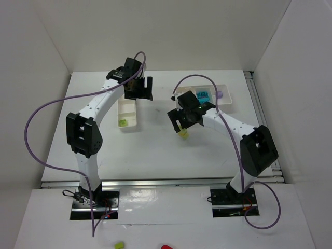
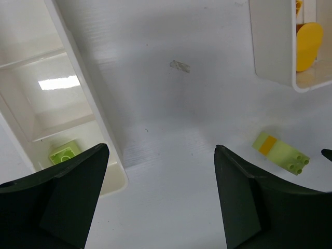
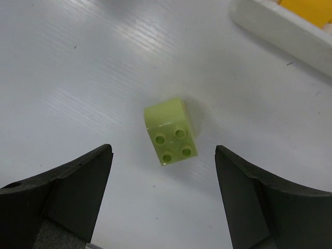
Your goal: Sort the legos into containers by color
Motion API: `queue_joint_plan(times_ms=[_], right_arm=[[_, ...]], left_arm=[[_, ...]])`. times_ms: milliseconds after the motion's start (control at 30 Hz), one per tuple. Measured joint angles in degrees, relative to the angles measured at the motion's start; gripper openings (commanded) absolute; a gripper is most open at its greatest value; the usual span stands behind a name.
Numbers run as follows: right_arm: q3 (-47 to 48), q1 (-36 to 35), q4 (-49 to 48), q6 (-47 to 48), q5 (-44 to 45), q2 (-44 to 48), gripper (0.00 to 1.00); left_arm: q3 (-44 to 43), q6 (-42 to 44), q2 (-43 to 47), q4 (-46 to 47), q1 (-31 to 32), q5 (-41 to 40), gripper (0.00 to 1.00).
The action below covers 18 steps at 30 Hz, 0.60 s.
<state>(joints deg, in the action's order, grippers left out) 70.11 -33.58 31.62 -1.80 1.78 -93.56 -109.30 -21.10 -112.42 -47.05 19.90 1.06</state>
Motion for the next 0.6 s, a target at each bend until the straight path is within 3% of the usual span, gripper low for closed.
queue_joint_plan(times_ms=[167,433,533,600], right_arm=[[-0.3,0.0,-0.6,-0.1,-3.9,-1.6,0.87],[3.0,-3.1,-0.8,-3.3,-16.7,-8.4,0.72],[8.9,-4.4,-1.6,-4.4,-22.8,-12.3,0.72],[13.1,-5.0,-2.1,-4.9,-24.7,-14.2,0.83]], left_arm=[[0.0,-0.1,0.0,-0.1,-0.3,-0.3,0.92],[0.0,-0.8,0.0,-0.5,-2.1,-1.8,0.92],[0.0,-2.0,0.3,-0.9,-4.9,-2.3,0.92],[0.0,-2.7,0.8,-1.0,-6.9,-2.3,0.92]])
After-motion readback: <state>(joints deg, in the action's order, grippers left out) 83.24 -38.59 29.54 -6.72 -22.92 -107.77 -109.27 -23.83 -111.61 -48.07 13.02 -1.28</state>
